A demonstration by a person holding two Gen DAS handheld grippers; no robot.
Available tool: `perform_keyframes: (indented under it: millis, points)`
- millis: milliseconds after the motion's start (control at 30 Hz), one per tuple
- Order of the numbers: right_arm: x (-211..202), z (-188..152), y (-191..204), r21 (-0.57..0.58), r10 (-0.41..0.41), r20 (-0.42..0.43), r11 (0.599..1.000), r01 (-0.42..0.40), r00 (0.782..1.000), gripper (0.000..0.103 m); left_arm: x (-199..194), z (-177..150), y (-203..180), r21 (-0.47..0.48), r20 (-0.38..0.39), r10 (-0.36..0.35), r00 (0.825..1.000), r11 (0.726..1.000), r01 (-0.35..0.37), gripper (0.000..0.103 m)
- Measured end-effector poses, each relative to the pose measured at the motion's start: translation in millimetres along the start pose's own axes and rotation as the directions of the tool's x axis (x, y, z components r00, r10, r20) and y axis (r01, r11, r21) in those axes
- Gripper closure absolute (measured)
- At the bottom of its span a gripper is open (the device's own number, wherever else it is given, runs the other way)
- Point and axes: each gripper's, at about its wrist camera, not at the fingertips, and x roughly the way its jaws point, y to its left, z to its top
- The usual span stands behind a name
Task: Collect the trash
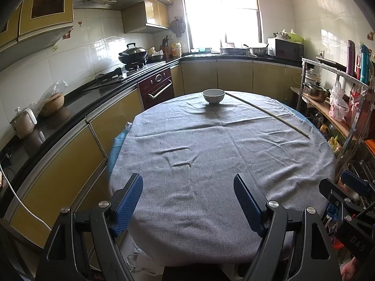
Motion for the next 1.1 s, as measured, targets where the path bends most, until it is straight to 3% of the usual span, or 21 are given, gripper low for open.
perform_keyframes:
  millis: [1100]
  points:
    - [1.1, 5.9, -3.0, -0.014, -0.009, 0.016, 1.000, 0.009, 1.000, 0.037, 13.2, -7.2, -2.2, -0.003, -0.036, -0.006, 0.999, 1.000, 0.006, 0.023]
